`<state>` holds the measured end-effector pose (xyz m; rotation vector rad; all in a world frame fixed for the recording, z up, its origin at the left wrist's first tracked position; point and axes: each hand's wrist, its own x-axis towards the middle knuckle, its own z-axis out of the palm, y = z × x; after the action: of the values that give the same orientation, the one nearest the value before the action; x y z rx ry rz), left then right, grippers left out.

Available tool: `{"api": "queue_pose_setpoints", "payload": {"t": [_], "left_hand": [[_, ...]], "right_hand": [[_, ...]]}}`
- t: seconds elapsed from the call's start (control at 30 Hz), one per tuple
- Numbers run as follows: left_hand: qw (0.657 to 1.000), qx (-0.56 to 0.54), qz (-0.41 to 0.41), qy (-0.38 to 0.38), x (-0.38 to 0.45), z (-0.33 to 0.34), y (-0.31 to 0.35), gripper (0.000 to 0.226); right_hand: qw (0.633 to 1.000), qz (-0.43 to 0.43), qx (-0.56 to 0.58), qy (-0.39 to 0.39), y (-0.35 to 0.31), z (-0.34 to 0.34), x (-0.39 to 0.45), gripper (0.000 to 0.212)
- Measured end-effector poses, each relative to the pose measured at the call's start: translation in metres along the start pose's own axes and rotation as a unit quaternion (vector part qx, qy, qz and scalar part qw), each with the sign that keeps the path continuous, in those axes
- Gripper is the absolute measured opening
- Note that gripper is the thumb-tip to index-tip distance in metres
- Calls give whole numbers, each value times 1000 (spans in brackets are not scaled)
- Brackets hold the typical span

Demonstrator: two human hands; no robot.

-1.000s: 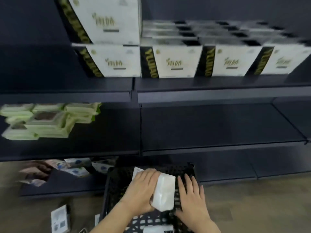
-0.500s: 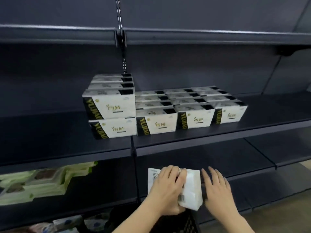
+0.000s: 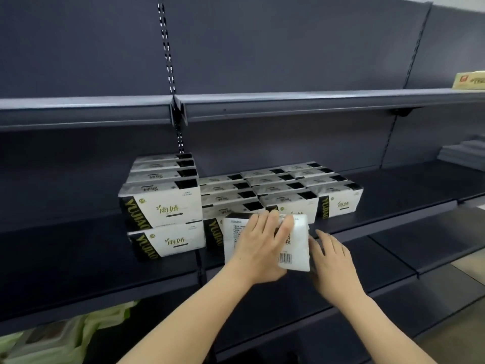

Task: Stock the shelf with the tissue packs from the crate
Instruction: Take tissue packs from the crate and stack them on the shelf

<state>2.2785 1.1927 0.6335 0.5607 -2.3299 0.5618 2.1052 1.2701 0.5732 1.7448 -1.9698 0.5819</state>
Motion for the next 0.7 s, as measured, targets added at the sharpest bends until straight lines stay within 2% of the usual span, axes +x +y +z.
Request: {"api": "queue_pose_setpoints", "payload": {"t": [0.13, 0.3, 0.43, 0.53, 0.7], "left_hand": [[999, 35, 0, 2, 24, -3, -14, 95], [993, 107, -38, -21, 57, 0, -26, 102], [979, 155, -98, -87, 81, 5, -30, 114], [960, 183, -132, -166, 97, 16, -37, 105], [942, 242, -167, -163, 116, 39, -47, 102]], "right_hand": [[999, -21, 11, 27, 8, -1, 25, 84], [997, -53, 5, 52, 24, -3, 62, 83], [996, -58, -2, 69, 43, -4, 98, 80], [994, -71, 2, 82, 56, -2, 126, 75], [990, -98, 33, 99, 70, 4, 164, 62]]}}
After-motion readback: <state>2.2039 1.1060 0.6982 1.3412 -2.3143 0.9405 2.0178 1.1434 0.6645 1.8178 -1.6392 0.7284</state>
